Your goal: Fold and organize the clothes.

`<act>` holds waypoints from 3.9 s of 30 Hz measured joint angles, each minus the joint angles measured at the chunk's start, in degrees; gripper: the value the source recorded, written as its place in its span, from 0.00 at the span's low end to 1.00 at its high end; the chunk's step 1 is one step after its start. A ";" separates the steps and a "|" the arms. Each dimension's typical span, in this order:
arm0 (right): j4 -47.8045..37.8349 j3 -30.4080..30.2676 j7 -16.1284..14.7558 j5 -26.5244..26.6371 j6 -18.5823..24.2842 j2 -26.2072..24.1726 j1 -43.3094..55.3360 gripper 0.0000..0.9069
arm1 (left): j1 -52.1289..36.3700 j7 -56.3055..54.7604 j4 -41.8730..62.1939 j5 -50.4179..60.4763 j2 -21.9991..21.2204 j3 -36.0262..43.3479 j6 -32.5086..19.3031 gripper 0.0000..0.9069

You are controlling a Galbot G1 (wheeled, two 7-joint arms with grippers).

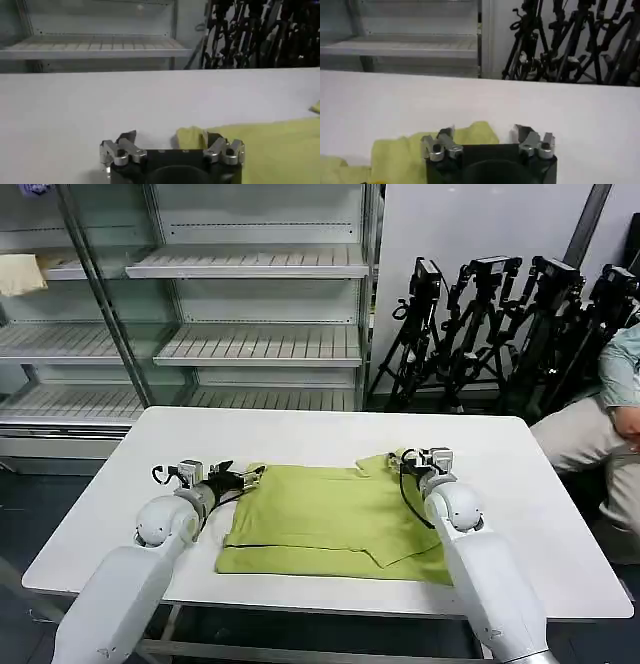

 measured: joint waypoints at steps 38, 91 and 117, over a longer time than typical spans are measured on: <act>13.13 1.60 -1.30 3.92 0.60 -4.55 -6.71 0.00 | 4.03 1.61 -5.53 -1.33 1.43 -2.87 -0.75 0.02; 43.21 9.00 -2.25 -3.81 3.53 -13.34 -37.36 1.00 | 30.16 0.40 -29.96 1.24 4.64 -13.01 -3.79 1.00; 46.38 14.77 -4.11 -5.55 6.48 -13.32 -42.98 1.00 | 35.50 -16.47 -34.58 -6.71 0.99 -12.18 -3.12 0.01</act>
